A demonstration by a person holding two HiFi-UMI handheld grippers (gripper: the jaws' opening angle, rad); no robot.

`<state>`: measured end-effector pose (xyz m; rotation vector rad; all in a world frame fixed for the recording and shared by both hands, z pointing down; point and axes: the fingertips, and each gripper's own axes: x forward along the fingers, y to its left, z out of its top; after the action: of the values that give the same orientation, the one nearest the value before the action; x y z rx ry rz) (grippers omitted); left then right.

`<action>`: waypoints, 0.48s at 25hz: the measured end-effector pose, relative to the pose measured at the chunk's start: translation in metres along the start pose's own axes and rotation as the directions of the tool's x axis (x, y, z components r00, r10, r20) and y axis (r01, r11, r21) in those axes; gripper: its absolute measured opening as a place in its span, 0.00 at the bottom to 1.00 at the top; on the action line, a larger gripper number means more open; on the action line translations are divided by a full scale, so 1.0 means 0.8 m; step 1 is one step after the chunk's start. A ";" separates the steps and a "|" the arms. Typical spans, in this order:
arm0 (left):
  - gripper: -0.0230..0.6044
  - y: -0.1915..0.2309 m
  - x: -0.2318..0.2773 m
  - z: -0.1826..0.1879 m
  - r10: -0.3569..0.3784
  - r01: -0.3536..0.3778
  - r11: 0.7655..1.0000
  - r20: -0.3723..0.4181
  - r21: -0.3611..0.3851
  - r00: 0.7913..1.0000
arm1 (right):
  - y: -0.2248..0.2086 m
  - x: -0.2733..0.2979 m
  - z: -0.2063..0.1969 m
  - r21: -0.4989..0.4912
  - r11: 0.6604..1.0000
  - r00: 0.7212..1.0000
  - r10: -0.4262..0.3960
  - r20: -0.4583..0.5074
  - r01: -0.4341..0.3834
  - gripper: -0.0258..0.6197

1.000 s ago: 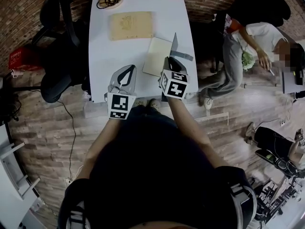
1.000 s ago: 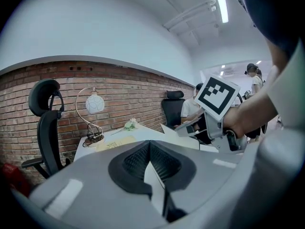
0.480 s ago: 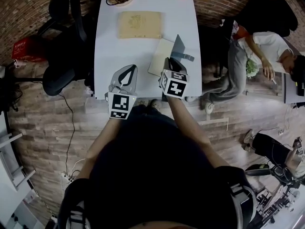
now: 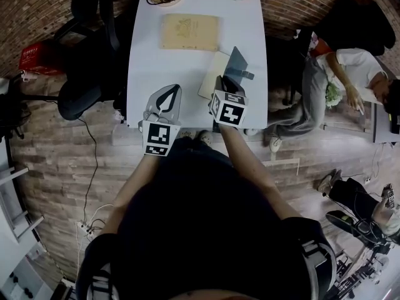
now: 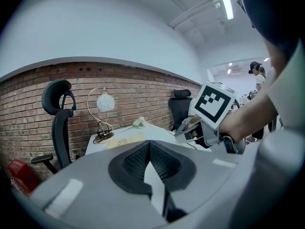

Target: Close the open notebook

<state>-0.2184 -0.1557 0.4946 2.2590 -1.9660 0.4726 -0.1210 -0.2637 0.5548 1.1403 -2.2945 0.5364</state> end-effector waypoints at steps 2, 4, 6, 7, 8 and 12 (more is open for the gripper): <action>0.03 0.001 -0.001 0.000 0.004 -0.004 1.000 -0.001 -0.001 1.000 | 0.002 0.002 -0.001 0.003 1.000 1.000 0.009 -0.005 -0.009 0.12; 0.03 0.003 -0.001 0.000 0.007 -0.007 1.000 -0.002 -0.002 1.000 | 0.006 0.004 -0.002 0.010 1.000 1.000 0.022 -0.012 -0.022 0.13; 0.03 0.005 -0.001 0.000 0.009 -0.009 1.000 -0.002 -0.002 1.000 | 0.010 0.007 -0.004 0.020 0.999 0.999 0.042 -0.026 -0.042 0.13; 0.03 0.005 -0.001 0.001 0.009 -0.009 1.000 -0.002 -0.001 1.000 | 0.012 0.008 -0.007 0.028 0.998 0.998 0.053 -0.036 -0.052 0.13; 0.03 0.004 -0.001 0.001 0.009 -0.009 1.000 -0.002 -0.001 1.000 | 0.013 0.009 -0.010 0.036 0.998 0.997 0.062 -0.045 -0.060 0.13; 0.03 0.002 0.001 0.001 0.008 -0.008 1.000 -0.003 -0.002 1.000 | 0.013 0.010 -0.019 0.042 0.996 0.995 0.075 -0.062 -0.073 0.15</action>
<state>-0.2198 -0.1567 0.4941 2.2490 -1.9745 0.4742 -0.1294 -0.2542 0.5701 1.0442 -2.2876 0.6396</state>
